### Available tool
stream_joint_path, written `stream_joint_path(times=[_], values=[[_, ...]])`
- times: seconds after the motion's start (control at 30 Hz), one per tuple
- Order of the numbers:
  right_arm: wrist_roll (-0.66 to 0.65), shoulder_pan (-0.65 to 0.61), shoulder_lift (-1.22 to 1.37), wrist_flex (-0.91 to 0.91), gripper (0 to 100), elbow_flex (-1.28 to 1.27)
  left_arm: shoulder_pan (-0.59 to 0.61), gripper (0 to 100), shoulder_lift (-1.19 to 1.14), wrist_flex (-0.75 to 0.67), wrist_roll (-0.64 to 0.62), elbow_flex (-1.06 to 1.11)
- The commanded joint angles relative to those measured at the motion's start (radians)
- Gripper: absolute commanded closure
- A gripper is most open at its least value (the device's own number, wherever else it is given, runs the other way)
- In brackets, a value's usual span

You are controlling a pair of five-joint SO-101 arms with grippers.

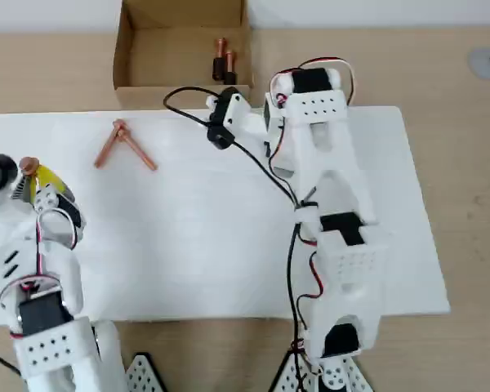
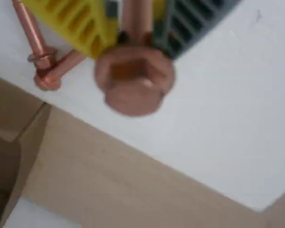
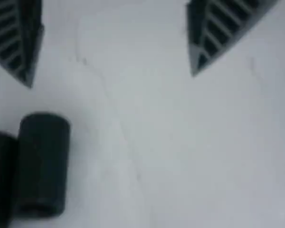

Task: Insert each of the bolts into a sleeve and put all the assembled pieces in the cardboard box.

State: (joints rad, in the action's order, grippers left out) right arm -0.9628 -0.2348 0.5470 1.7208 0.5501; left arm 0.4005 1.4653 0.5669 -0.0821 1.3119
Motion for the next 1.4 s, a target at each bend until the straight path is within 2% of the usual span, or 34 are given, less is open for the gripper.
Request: stream_joint_path(times=[0.0,0.57,0.97,1.37], values=[[-0.011,-0.019,0.012,-0.003,74.2,0.104,0.0,99,0.102,-0.023,-0.005,0.011],[-0.017,-0.004,0.303,0.002,74.2,0.398,-0.002,99,0.165,-0.023,-0.005,0.12],[-0.078,0.048,0.371,0.009,74.2,0.412,-0.002,99,0.173,0.025,-0.005,0.11],[-0.081,0.053,0.473,0.046,74.3,0.412,-0.002,99,0.173,0.026,-0.003,0.11]])
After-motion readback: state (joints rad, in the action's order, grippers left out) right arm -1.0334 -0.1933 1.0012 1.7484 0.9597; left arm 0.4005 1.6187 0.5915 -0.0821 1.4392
